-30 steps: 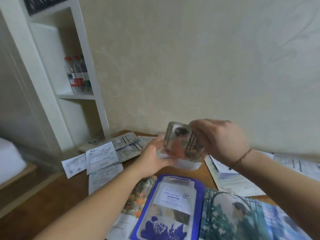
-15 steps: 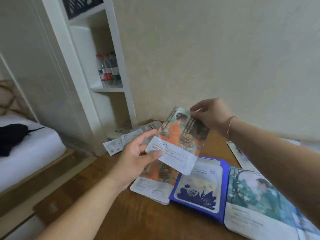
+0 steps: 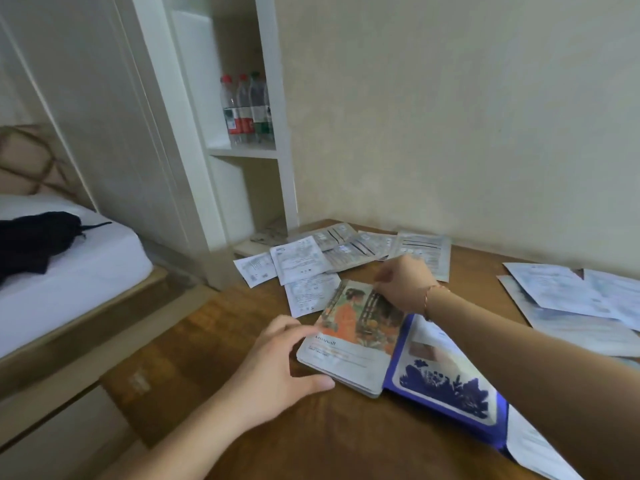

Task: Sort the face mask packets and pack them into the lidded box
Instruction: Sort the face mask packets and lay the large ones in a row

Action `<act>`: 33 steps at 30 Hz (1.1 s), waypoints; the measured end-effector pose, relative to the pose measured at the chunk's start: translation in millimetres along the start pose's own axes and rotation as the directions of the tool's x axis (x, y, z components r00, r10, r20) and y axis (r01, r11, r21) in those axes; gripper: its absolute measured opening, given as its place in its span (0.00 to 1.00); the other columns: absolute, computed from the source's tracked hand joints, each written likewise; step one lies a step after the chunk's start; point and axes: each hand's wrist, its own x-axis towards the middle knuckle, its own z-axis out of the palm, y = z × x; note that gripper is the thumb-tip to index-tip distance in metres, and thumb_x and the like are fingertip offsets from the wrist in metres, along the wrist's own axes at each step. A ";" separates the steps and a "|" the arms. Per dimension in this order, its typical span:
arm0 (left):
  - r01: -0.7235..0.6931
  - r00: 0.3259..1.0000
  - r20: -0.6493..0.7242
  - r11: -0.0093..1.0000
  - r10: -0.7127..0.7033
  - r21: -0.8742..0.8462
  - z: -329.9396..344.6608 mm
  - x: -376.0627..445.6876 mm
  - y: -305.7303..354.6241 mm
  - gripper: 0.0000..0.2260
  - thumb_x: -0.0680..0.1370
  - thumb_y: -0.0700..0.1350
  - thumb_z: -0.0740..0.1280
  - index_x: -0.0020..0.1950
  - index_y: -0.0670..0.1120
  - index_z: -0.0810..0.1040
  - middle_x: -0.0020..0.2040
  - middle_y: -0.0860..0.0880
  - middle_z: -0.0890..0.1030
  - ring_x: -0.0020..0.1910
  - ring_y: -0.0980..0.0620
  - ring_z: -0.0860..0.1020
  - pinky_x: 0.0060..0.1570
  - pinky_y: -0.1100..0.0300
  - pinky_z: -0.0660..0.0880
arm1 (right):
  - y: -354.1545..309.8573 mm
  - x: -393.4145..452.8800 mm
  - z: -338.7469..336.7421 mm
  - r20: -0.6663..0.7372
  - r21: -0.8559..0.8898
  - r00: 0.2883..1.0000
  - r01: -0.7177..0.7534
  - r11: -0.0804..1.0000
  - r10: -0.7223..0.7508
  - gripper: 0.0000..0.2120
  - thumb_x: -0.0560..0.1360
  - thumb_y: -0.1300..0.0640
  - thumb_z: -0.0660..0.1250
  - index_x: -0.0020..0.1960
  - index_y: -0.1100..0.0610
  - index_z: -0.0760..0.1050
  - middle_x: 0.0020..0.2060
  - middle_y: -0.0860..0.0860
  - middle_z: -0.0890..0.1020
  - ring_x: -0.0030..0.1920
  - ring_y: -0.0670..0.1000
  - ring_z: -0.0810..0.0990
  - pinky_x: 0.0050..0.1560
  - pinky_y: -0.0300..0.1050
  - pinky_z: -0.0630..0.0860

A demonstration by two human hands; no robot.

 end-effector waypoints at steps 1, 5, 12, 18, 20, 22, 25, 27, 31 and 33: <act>-0.009 1.000 0.010 1.000 0.009 0.012 1.2 0.9 -0.7 0.32 0.65 0.62 0.77 0.67 0.64 0.71 0.60 0.70 0.63 0.60 0.71 0.66 0.60 0.71 0.65 | 0.6 -1.8 0.7 0.022 -0.033 1.000 0.022 0.999 -0.021 0.10 0.77 0.56 0.65 0.55 0.55 0.81 0.52 0.52 0.84 0.52 0.53 0.80 0.54 0.43 0.76; -0.074 0.997 0.032 0.997 0.073 0.020 4.3 5.9 0.5 0.30 0.65 0.63 0.76 0.66 0.63 0.75 0.62 0.74 0.61 0.64 0.72 0.62 0.66 0.68 0.60 | -2.5 -11.3 6.3 0.148 -0.156 0.986 0.104 0.982 -0.081 0.18 0.77 0.44 0.64 0.62 0.52 0.75 0.54 0.52 0.81 0.52 0.53 0.79 0.51 0.44 0.76; -0.085 0.996 -0.016 0.996 0.085 0.017 7.5 17.5 1.0 0.28 0.65 0.58 0.78 0.63 0.58 0.79 0.58 0.70 0.70 0.61 0.67 0.68 0.60 0.71 0.62 | -5.7 -10.7 13.5 0.115 -0.163 0.991 0.088 0.983 -0.069 0.16 0.80 0.49 0.62 0.63 0.55 0.73 0.57 0.55 0.79 0.56 0.55 0.77 0.53 0.45 0.72; -0.082 0.997 -0.005 0.995 0.082 0.050 10.8 25.4 -0.1 0.27 0.68 0.56 0.76 0.67 0.59 0.76 0.57 0.73 0.66 0.60 0.69 0.64 0.57 0.73 0.59 | 1.9 -3.6 18.3 0.088 -0.140 0.995 0.049 0.989 -0.037 0.15 0.79 0.49 0.62 0.61 0.56 0.75 0.55 0.55 0.80 0.55 0.56 0.77 0.50 0.44 0.72; -0.078 0.997 0.007 0.995 0.077 0.057 9.9 24.2 1.9 0.27 0.69 0.56 0.76 0.67 0.59 0.76 0.59 0.71 0.67 0.61 0.68 0.64 0.59 0.72 0.60 | 2.0 -4.4 16.1 0.107 -0.127 0.994 0.045 0.991 -0.032 0.15 0.79 0.49 0.62 0.61 0.56 0.75 0.56 0.56 0.80 0.56 0.56 0.77 0.51 0.43 0.70; -0.081 0.996 0.046 0.992 0.077 0.097 5.5 25.6 5.1 0.27 0.68 0.57 0.76 0.66 0.60 0.75 0.62 0.68 0.66 0.62 0.67 0.65 0.63 0.71 0.61 | 1.6 -7.8 7.9 0.115 -0.085 0.993 0.041 0.996 -0.031 0.18 0.78 0.49 0.63 0.64 0.57 0.73 0.59 0.56 0.79 0.59 0.57 0.76 0.55 0.44 0.72; -0.075 0.978 0.205 0.971 0.029 0.225 -8.9 29.3 15.0 0.28 0.67 0.63 0.73 0.66 0.61 0.72 0.71 0.63 0.60 0.72 0.60 0.61 0.71 0.62 0.58 | 12.0 -23.8 -16.1 0.055 -0.021 0.998 0.043 0.999 -0.042 0.22 0.78 0.48 0.64 0.70 0.56 0.70 0.65 0.56 0.76 0.64 0.57 0.74 0.62 0.47 0.72; -0.085 0.975 0.223 0.955 0.021 0.282 -16.9 35.6 29.5 0.26 0.67 0.69 0.67 0.63 0.63 0.72 0.76 0.58 0.58 0.75 0.55 0.60 0.71 0.57 0.58 | 29.1 -43.2 -40.6 -0.011 0.012 0.999 0.032 0.999 -0.032 0.23 0.78 0.48 0.65 0.70 0.55 0.70 0.66 0.55 0.76 0.65 0.56 0.74 0.63 0.45 0.70; -0.137 0.988 0.090 0.974 0.122 0.181 0.5 49.9 79.9 0.27 0.66 0.70 0.61 0.60 0.59 0.76 0.72 0.55 0.66 0.71 0.52 0.66 0.69 0.53 0.64 | 87.3 -107.2 -94.8 -0.149 0.018 0.985 -0.088 0.996 0.089 0.21 0.76 0.51 0.68 0.67 0.57 0.74 0.64 0.53 0.78 0.64 0.54 0.75 0.63 0.44 0.69; -0.235 0.970 0.091 0.960 0.224 0.154 25.7 52.2 108.4 0.27 0.67 0.70 0.62 0.60 0.58 0.77 0.70 0.58 0.68 0.68 0.54 0.69 0.66 0.53 0.67 | 121.6 -147.2 -120.5 -0.203 0.037 0.958 -0.201 0.979 0.204 0.19 0.76 0.52 0.68 0.65 0.57 0.76 0.62 0.52 0.79 0.61 0.52 0.77 0.61 0.41 0.70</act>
